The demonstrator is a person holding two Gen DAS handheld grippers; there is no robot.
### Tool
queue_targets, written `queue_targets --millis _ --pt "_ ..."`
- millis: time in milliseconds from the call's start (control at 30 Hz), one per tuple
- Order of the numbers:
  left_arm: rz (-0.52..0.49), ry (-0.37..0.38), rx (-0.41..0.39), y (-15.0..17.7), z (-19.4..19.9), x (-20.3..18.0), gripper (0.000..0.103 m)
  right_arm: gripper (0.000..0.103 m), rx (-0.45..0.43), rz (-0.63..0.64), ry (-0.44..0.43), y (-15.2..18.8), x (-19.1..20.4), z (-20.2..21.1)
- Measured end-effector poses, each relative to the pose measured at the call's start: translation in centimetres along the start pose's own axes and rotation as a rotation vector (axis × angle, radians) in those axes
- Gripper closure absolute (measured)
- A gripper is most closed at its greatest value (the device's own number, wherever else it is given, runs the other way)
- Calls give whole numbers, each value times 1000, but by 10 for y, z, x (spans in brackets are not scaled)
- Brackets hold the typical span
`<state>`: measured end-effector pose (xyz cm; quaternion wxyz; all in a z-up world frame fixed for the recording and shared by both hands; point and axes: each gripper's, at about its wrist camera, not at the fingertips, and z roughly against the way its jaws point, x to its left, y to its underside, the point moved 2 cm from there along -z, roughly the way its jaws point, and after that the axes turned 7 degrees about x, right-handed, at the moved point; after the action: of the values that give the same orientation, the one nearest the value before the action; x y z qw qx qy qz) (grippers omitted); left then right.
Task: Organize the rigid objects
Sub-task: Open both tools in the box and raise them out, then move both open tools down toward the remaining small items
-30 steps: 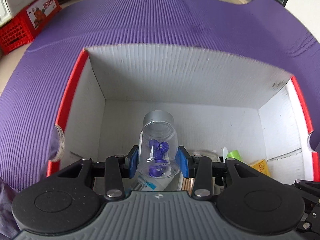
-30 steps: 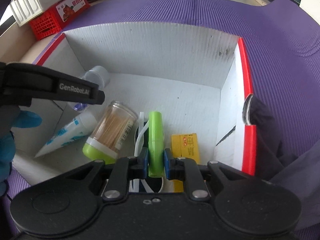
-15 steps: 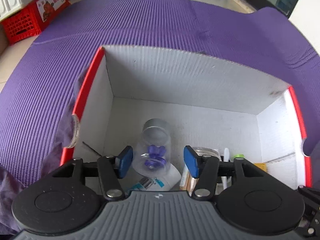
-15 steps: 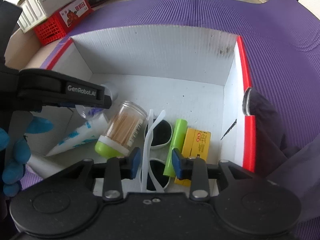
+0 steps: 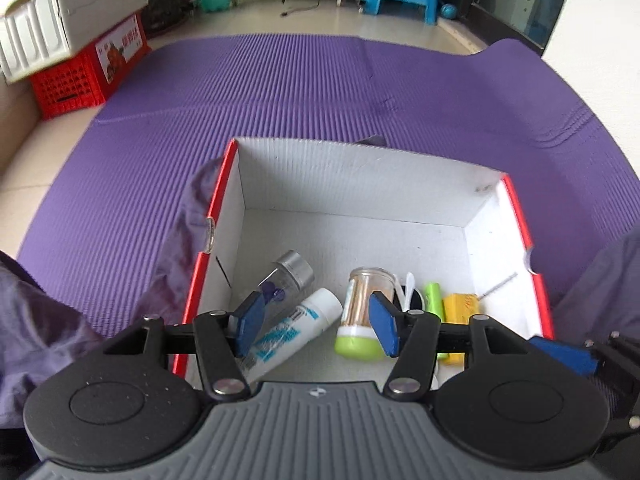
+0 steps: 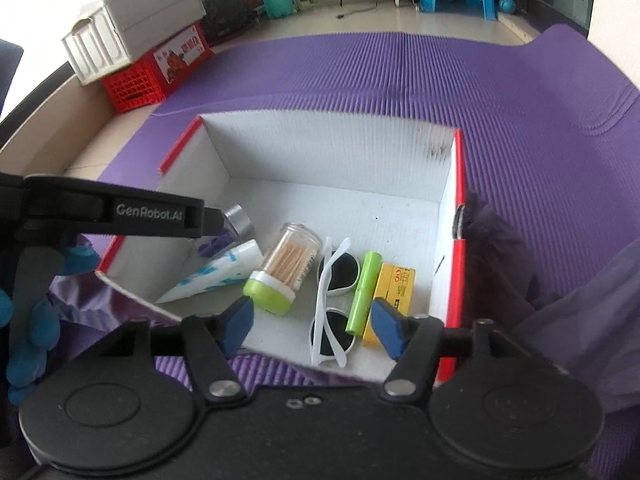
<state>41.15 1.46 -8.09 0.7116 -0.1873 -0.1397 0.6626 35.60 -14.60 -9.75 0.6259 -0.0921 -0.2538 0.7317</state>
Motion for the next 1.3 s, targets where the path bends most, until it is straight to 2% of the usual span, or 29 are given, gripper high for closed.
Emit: queue_targets --millis 200,233,300,567,633,667,733,1067,1233,1300 --pt "-23 9 -42 19 41 -12 46 26 -44 8 -13 10 6 34" --pt "-27 10 -49 23 47 -13 45 24 -50 11 -14 12 7 39" --pt "-29 7 -68 30 60 -16 35 19 -63 14 -17 17 9 50" --pt "-33 6 -116 57 103 -21 34 10 -119 19 -28 40 11 91" --pt "-42 -1 -124 65 111 -23 30 6 -132 26 -41 46 12 100" --pt "-44 0 -128 70 115 -24 23 5 -139 30 -46 49 13 104" --pt "-43 1 -138 79 123 -25 21 1 -154 37 -47 56 15 113" --pt "-35 -23 -175 117 150 -25 17 0 -174 61 -70 88 22 137" --pt "-6 7 -173 133 157 -22 17 0 -175 64 -94 103 25 144" --pt "9 13 -174 140 159 -21 7 0 -174 65 -100 109 25 147"
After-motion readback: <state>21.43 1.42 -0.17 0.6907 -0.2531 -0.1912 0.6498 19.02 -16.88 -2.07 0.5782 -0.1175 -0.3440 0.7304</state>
